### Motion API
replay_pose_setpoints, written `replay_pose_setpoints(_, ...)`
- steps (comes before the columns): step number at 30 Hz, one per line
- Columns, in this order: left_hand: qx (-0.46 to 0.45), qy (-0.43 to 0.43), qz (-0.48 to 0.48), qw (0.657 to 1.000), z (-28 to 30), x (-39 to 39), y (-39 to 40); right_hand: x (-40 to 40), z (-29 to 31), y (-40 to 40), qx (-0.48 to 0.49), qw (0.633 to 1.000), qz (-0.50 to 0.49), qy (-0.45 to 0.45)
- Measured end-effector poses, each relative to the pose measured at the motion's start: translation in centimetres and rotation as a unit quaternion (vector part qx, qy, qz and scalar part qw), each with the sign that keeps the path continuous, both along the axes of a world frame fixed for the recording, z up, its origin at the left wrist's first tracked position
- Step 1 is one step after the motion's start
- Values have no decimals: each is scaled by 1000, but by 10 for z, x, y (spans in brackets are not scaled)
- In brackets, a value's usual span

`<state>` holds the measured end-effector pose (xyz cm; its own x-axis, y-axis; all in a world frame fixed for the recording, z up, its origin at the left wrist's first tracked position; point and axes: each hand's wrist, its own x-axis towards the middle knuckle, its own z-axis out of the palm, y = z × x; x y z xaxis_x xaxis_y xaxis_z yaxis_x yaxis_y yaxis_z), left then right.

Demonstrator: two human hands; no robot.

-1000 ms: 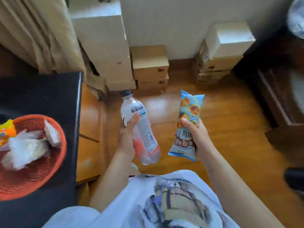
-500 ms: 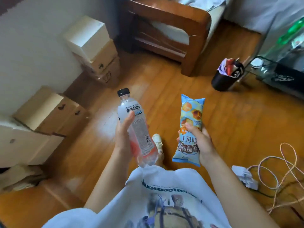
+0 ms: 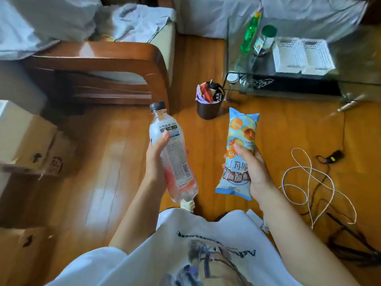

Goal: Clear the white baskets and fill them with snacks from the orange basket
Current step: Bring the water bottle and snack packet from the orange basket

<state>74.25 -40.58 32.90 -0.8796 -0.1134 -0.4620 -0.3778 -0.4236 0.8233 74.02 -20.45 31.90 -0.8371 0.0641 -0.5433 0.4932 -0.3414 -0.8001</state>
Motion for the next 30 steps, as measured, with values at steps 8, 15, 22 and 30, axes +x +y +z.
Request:
replay_pose_setpoints(8,-4,-25,-101,995,0,-112,70,-61,-7,77,1,993,-116,-26)
replay_pose_setpoints(15,-2,-24,-143,990,-7,-201,166,-138,-23,176,25,986,-158,-43)
replay_pose_setpoints(22,-20,-5,-180,983,1,-292,278,-244,-17,274,27,992,-119,-19)
replay_pose_setpoints(30,-58,-13,-160,985,-13,-370,328,-340,-26,328,22,998,-55,-33)
